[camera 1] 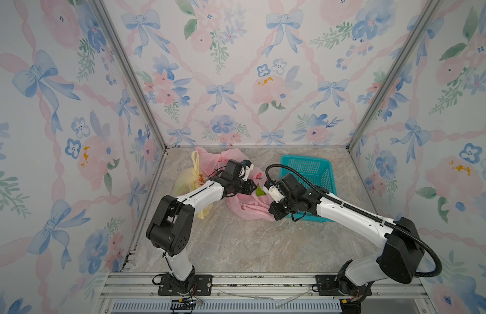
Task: Untie the knot of a plastic bag & take out the apple
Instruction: Untie the plastic bag at the center of the board.
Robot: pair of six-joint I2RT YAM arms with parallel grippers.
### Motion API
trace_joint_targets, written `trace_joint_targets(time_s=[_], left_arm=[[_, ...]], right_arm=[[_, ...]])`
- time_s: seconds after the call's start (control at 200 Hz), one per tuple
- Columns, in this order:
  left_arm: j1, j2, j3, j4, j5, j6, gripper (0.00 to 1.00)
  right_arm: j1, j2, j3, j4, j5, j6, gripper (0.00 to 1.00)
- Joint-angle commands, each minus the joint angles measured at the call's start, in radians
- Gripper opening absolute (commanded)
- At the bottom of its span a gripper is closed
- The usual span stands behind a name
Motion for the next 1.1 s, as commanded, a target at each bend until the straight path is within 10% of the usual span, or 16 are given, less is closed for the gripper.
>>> trace_joint_targets(time_s=[0.0, 0.35, 0.745, 0.98, 1.095], left_arm=[[0.011, -0.007, 0.026, -0.096, -0.070, 0.061, 0.00], [0.229, -0.347, 0.034, -0.156, 0.053, 0.076, 0.00], [0.324, -0.361, -0.023, -0.274, 0.123, 0.116, 0.00], [0.319, -0.339, -0.038, -0.274, 0.112, 0.109, 0.00], [0.318, -0.339, -0.021, -0.273, 0.100, 0.109, 0.00]], right_arm=[[0.008, 0.035, -0.014, -0.032, 0.064, -0.014, 0.01], [-0.023, 0.122, 0.011, -0.024, 0.193, -0.067, 0.00], [-0.155, 0.198, 0.091, 0.052, 0.170, -0.096, 0.01], [-0.096, -0.028, 0.087, 0.128, -0.048, -0.138, 0.61], [-0.049, -0.124, 0.082, 0.197, -0.090, -0.119, 0.73]])
